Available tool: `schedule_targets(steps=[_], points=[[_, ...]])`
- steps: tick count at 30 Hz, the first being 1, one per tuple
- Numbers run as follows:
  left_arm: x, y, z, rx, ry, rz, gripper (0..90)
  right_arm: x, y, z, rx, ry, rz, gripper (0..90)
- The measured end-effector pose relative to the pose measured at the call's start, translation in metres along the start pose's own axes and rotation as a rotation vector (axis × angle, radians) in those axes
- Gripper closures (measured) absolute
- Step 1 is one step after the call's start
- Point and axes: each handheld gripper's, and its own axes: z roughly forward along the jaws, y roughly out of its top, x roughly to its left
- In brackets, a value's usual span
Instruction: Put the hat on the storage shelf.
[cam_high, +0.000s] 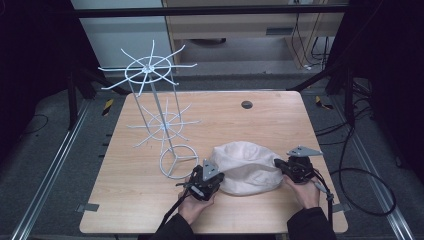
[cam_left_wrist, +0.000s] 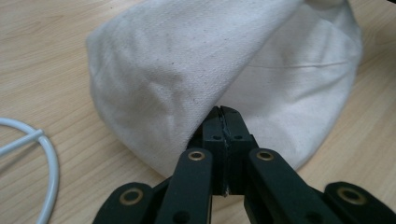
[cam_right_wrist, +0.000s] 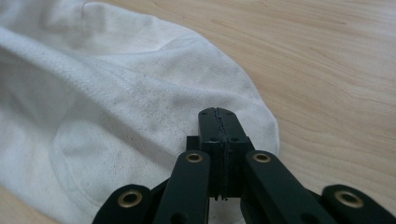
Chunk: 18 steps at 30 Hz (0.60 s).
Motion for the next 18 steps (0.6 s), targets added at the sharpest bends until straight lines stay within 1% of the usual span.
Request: schedule_targets(steps=[1,3,4,7,8,9,12,13,15,16,18], points=[[0.002,0.001,0.002,-0.001,-0.003,-0.006,89.7,0.001,-0.002,-0.002,0.0,-0.002,0.003,90.0],[0.005,0.003,0.004,-0.002,0.003,-0.007,89.7,0.001,-0.005,-0.005,-0.002,0.008,0.013,90.0],[0.006,0.003,0.007,-0.005,0.004,-0.018,89.7,0.001,-0.007,-0.007,-0.006,0.012,0.013,90.0],[0.009,0.005,0.013,-0.01,0.01,-0.031,89.7,0.003,-0.013,-0.012,-0.001,0.022,0.019,90.0],[0.009,0.005,0.013,-0.01,0.01,-0.031,89.7,0.003,-0.013,-0.012,-0.001,0.022,0.019,90.0],[0.01,0.007,0.017,-0.011,0.015,-0.038,89.7,0.004,-0.016,-0.015,0.0,0.027,0.014,90.0],[0.011,0.009,0.02,-0.014,0.024,-0.031,89.7,0.005,-0.018,-0.017,0.002,0.03,0.021,90.0],[0.011,0.012,0.023,-0.019,0.03,-0.038,89.7,0.007,-0.021,-0.019,0.005,0.034,0.025,90.0],[0.011,0.013,0.024,-0.015,0.036,-0.039,89.7,0.008,-0.023,-0.02,0.009,0.043,0.025,90.0],[0.012,0.014,0.028,-0.025,0.038,-0.05,89.7,0.009,-0.025,-0.021,0.013,0.044,0.03,90.0],[0.012,0.014,0.03,-0.026,0.041,-0.054,89.6,0.01,-0.026,-0.022,0.014,0.048,0.029,90.0]])
